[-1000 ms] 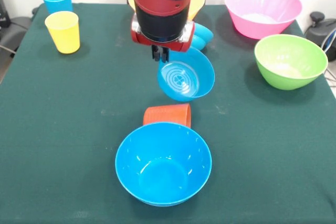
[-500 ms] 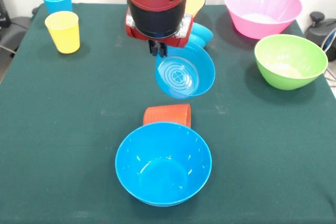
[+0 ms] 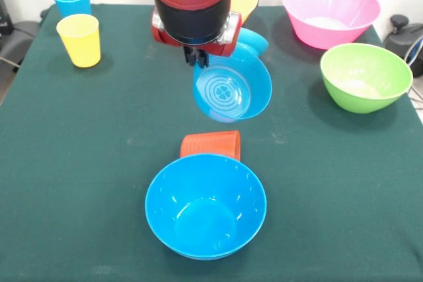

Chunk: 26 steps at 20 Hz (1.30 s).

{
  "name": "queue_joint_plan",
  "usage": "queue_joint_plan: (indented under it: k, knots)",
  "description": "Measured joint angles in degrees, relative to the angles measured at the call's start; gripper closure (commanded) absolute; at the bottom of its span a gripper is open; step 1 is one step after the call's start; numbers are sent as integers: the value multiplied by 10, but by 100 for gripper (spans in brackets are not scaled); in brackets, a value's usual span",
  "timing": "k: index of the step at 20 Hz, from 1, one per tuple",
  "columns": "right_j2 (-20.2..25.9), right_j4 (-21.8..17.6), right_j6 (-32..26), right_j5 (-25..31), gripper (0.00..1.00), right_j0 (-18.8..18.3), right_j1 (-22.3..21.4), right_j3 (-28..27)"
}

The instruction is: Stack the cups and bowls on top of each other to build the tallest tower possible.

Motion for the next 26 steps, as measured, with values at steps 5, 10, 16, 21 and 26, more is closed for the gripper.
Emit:
queue_joint_plan:
  k: [5,10,16,21,26]
  knots:
    - [0,2,0,24,100,0,6,-24]
    - [0,12,0,33,100,2,2,-27]
    - [-2,25,0,33,100,7,-16,-3]
    - [-3,31,0,33,100,10,-35,35]
    - [-3,33,0,33,100,12,-52,72]
